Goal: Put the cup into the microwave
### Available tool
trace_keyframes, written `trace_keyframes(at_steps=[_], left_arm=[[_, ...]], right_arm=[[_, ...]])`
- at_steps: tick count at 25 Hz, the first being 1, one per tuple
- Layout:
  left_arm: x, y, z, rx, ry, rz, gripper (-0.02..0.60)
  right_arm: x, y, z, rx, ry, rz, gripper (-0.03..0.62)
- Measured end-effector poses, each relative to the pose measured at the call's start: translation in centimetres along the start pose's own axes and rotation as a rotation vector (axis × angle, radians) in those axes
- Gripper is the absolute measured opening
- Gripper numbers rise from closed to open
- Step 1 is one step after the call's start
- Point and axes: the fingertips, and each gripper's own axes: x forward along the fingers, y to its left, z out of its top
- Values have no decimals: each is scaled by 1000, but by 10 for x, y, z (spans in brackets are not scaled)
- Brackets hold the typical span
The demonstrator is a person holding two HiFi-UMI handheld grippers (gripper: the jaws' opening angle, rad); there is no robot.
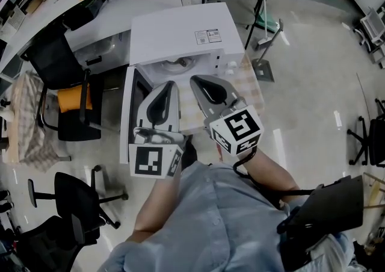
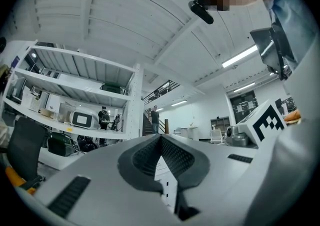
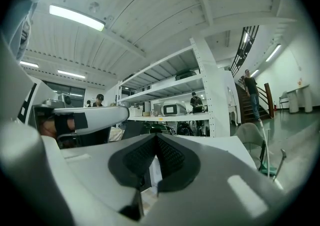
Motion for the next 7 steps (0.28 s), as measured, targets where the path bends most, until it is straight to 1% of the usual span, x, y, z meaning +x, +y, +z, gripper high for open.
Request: trace_keyframes(at_steps=[7], left_arm=[[3, 5, -6, -4, 5, 4, 5]], right_arm=[[8, -5, -5, 8, 5, -2, 2]])
